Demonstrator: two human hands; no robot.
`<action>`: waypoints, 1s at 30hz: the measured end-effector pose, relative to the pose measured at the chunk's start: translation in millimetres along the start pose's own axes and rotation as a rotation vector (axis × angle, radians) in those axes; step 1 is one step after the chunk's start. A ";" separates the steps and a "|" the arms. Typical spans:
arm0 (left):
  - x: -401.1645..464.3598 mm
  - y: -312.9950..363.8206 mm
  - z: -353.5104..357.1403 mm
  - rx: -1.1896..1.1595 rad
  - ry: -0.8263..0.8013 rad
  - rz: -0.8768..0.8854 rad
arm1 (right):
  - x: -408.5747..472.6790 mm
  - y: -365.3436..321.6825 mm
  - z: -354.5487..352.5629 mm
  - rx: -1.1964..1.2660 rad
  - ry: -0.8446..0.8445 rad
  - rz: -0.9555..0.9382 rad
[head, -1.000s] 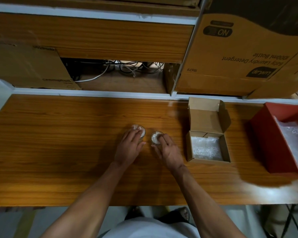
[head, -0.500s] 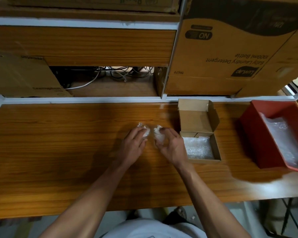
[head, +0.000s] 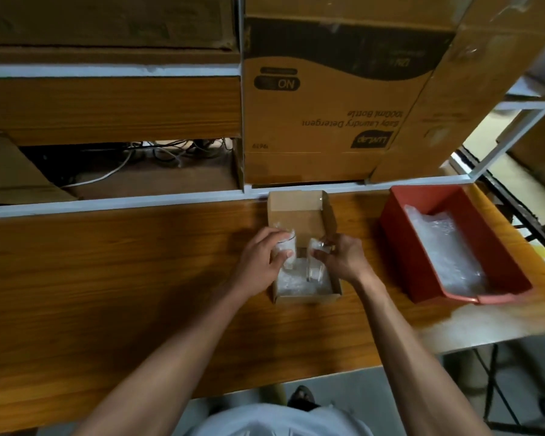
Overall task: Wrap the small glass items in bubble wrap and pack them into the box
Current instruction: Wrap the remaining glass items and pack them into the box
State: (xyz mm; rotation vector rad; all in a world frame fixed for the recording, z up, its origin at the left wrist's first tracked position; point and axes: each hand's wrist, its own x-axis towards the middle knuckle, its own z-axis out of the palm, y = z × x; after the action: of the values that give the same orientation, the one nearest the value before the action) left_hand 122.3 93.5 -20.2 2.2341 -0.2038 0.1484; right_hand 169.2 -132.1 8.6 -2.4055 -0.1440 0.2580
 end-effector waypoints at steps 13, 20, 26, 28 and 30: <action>-3.1 -18.5 51.0 0.268 -0.076 0.307 | 36.8 38.3 28.4 -0.233 -0.163 -0.057; -3.6 -43.1 57.3 0.507 -0.171 0.473 | 33.7 39.6 42.3 -0.545 -0.155 -0.167; -4.0 -46.9 53.0 0.530 -0.293 0.477 | 20.9 49.7 45.4 -0.680 -0.056 -0.200; -5.6 -48.0 51.9 0.529 -0.303 0.504 | 14.3 52.1 43.5 -0.660 -0.019 -0.193; -10.0 -52.7 51.1 0.521 -0.314 0.520 | 8.1 53.8 42.5 -0.630 0.012 -0.167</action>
State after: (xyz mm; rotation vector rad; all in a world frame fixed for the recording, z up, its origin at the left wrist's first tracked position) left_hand 124.8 86.7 -93.9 2.6628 -1.0191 0.1379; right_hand 169.4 -143.7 -59.4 -2.9925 -0.4790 0.1298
